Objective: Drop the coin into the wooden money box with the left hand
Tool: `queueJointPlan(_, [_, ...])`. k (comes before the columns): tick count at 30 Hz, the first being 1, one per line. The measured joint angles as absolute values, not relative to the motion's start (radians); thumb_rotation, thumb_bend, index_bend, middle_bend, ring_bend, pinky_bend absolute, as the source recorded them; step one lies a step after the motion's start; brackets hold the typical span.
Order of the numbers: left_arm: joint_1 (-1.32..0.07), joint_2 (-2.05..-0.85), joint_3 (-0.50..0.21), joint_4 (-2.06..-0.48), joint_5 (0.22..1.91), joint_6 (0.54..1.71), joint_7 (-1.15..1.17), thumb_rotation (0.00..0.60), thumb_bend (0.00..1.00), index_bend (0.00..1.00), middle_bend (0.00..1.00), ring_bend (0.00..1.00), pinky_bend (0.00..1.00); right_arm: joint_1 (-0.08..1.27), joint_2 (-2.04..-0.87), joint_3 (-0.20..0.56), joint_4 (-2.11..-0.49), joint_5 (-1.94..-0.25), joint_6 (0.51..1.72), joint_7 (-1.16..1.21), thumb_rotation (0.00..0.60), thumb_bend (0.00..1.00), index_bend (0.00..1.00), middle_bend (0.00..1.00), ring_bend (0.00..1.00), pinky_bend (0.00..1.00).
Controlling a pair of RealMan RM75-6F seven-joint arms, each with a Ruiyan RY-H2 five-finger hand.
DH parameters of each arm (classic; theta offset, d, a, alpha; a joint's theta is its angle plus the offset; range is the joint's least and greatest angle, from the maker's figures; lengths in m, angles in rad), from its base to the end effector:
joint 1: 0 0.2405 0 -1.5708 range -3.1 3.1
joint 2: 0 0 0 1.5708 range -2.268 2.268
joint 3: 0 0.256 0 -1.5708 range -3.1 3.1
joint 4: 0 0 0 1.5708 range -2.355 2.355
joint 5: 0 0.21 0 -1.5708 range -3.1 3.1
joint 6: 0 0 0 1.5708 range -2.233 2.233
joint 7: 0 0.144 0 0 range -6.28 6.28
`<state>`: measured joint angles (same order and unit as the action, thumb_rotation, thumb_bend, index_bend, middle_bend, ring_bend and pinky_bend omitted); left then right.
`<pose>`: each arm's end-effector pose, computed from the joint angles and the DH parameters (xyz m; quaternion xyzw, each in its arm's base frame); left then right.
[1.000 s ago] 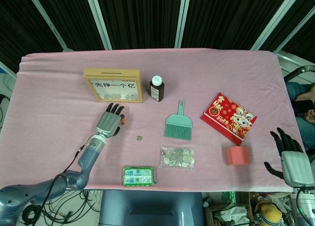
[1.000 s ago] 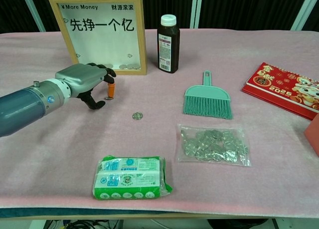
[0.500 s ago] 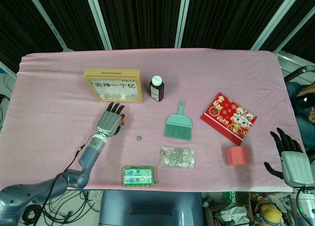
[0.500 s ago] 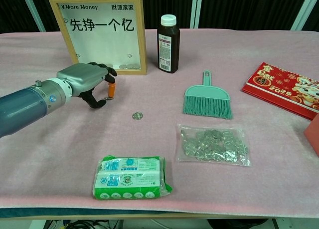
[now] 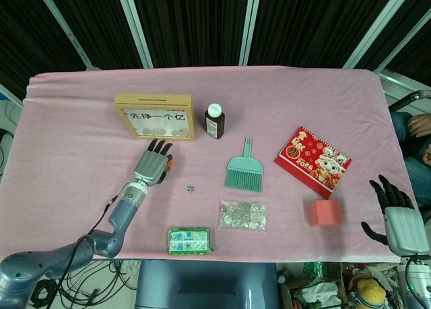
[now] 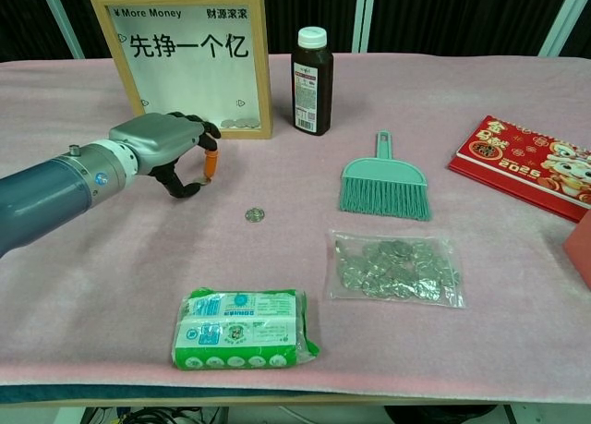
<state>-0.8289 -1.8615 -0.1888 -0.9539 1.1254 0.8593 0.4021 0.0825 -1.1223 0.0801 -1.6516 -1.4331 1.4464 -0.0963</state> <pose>-0.1641 0.3835 -0.0844 -0.7719 -0.3110 -0.2964 0.4685 -0.3114 -0.1857 0.1568 0.5870 -0.3914 0.3599 0.6105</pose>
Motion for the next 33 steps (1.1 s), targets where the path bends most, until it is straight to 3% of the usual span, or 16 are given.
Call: queueJointPlan(33, [-0.828, -1.889, -0.186, -0.888, 1.193, 0.886, 0.323, 0.600, 0.41, 0.52, 0.11, 0.01, 0.00, 0.084, -1.120, 0.080, -1.664, -1.417, 1.433, -0.099, 0.600, 0.14, 0.10, 0.00, 0.09, 0.16])
